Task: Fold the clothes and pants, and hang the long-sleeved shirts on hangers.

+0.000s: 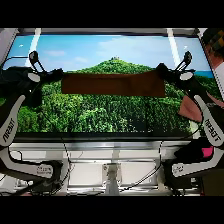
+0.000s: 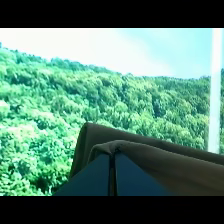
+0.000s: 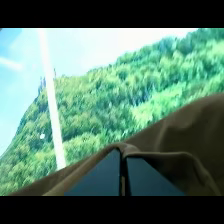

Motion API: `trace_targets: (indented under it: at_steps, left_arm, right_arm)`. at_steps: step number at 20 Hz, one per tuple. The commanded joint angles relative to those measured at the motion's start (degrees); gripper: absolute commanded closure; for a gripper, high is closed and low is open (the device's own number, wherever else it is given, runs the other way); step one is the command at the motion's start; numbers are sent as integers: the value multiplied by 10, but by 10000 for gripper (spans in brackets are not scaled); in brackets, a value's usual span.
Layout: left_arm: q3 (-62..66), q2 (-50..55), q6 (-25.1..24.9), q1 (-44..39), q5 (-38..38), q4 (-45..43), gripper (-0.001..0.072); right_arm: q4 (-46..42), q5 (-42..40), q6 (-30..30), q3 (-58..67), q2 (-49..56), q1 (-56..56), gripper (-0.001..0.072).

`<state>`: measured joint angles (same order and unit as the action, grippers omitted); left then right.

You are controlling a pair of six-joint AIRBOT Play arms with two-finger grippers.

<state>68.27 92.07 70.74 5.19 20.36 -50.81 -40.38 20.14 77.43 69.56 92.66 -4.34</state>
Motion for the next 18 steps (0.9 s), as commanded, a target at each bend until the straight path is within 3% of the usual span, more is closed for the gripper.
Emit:
trace_targets:
  at_steps: [1, 10, 11, 12, 13, 14, 15, 18]
  left_arm:
    - [1, 16, 9, -2, -37, -1, 692]
    - [1, 41, 9, -32, -63, 3, 674]
    - [1, 41, 9, -35, -62, 3, 569]
    - [1, 41, 9, -37, -62, 3, 314]
    - [1, 41, 9, -37, -62, 3, 132]
    - [1, 40, 9, -37, -61, 3, 83]
    - [1, 38, 9, -37, -55, 3, 83]
    - [2, 23, 9, -26, -20, -7, 83]
  right_arm:
    - [-4, -18, 2, 26, 38, 0, 697]
    - [-4, -34, 4, 31, 68, 0, 695]
    - [-3, -31, 4, 31, 67, 0, 693]
    - [-3, -26, 4, 31, 67, 0, 633]
    - [-4, -21, 3, 31, 66, 0, 492]
    - [-4, -17, 3, 31, 65, 0, 338]
    - [-5, -14, 2, 31, 62, 0, 294]
    - [-11, -2, -2, 31, 43, -6, 294]
